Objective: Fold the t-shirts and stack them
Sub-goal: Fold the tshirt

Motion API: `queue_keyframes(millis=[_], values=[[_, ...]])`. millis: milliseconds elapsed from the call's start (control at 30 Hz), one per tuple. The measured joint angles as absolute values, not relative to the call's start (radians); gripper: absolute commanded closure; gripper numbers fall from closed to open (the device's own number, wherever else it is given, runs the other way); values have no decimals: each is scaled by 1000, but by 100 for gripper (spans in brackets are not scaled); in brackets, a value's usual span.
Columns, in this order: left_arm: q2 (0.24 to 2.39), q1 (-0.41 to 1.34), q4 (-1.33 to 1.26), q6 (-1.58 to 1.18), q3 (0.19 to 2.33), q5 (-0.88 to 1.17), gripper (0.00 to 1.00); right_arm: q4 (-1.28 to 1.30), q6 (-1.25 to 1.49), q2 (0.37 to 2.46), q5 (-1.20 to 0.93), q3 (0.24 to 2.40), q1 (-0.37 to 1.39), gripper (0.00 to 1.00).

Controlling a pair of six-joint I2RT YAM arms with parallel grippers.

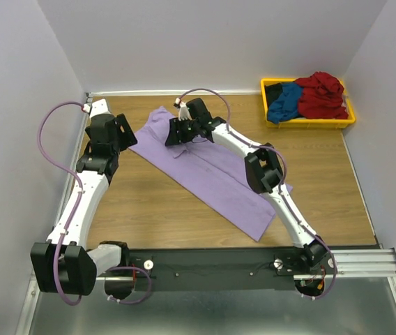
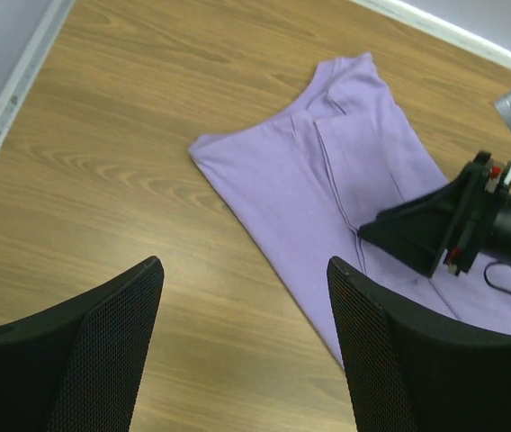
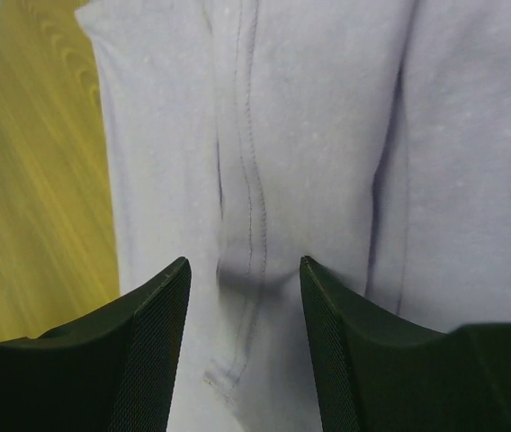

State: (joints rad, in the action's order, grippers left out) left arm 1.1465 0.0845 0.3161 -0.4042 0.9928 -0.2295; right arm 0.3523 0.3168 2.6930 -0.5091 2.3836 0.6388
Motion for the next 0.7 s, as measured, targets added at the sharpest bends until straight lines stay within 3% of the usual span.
queue_keyframes(millis=[233,533,700], values=[[1102,84,316,-404,953,-177,18,277,397,2705,-329,2391,592,40],[939,84,278,-404,879,-160,18,247,371,2698,-166,2388,387,36],[924,84,225,-400,829,-123,18,262,311,2518,-159,2161,375,37]])
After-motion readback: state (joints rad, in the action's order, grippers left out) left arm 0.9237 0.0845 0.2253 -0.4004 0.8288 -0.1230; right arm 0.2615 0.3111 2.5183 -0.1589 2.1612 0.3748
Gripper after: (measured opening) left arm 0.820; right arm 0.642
